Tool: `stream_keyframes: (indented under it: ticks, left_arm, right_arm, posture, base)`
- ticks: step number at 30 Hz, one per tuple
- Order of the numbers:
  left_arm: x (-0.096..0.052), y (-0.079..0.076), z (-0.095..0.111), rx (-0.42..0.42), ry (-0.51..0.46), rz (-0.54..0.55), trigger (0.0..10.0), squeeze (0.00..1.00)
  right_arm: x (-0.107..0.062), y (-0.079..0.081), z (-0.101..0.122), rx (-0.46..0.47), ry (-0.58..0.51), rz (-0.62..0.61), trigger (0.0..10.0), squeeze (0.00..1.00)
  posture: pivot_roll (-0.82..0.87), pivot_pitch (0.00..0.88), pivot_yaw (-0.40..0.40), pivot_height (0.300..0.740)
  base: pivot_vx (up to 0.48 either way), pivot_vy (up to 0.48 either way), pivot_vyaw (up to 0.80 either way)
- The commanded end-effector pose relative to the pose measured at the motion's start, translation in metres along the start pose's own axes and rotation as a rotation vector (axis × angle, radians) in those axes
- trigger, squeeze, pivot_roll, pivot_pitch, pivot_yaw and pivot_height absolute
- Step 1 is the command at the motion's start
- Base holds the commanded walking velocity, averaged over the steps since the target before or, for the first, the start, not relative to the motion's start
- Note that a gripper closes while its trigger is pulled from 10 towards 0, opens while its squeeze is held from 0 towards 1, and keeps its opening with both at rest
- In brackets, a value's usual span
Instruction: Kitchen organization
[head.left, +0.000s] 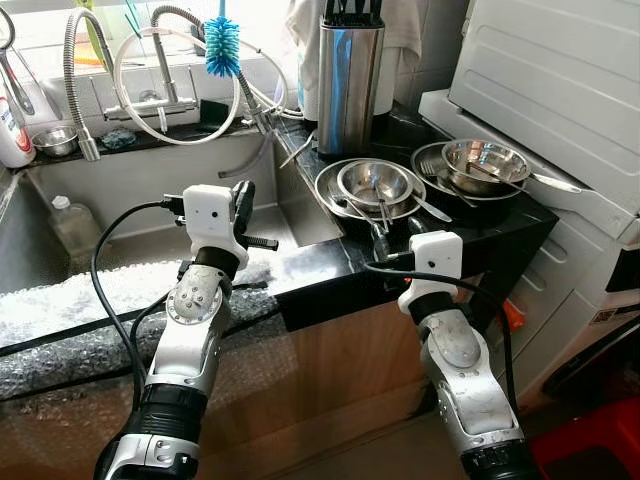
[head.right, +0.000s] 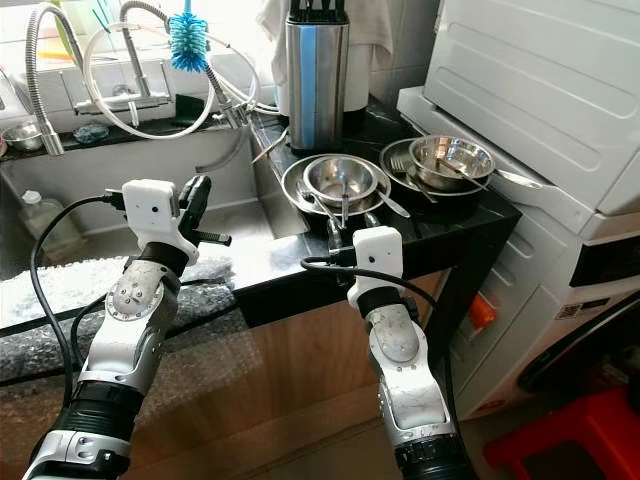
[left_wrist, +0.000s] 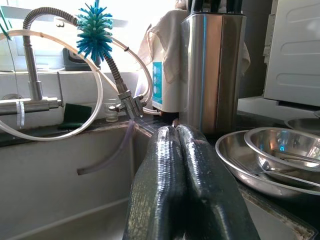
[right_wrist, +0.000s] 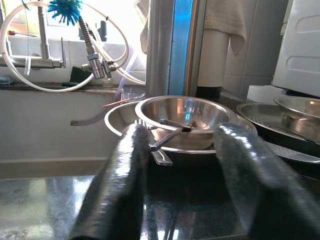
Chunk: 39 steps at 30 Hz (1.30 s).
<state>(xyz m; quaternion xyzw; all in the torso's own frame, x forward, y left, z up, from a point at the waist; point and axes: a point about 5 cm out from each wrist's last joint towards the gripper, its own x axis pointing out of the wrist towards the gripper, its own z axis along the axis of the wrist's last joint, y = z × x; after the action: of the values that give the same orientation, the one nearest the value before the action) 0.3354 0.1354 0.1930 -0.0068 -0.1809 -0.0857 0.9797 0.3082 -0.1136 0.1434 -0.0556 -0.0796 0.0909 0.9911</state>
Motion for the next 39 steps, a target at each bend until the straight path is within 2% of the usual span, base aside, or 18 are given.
stream_keyframes:
  ticks: [1, 29, 39]
  left_arm:
    - [0.000, -0.002, 0.000, 0.006, 0.007, -0.010, 10.0, 0.00]
    - [0.001, -0.005, -0.001, -0.003, 0.008, -0.015, 10.0, 0.00]
    - [0.001, -0.008, 0.000, -0.020, 0.004, -0.031, 10.0, 0.00]
  right_arm:
    - [0.001, -0.003, -0.002, 0.005, 0.016, -0.012, 0.0, 0.00]
    - [0.005, -0.005, 0.008, 0.005, -0.029, -0.029, 0.0, 0.00]
    - [0.011, -0.007, 0.036, -0.018, -0.129, -0.083, 0.0, 0.00]
  posture:
    - [-0.11, 0.000, 0.002, 0.740]
    - [-0.11, 0.000, -0.001, 0.740]
    - [-0.12, 0.000, -0.004, 0.740]
  base:
    - [0.000, 0.000, 0.00]
    - [0.000, 0.000, 0.00]
    - [0.000, 0.000, 0.00]
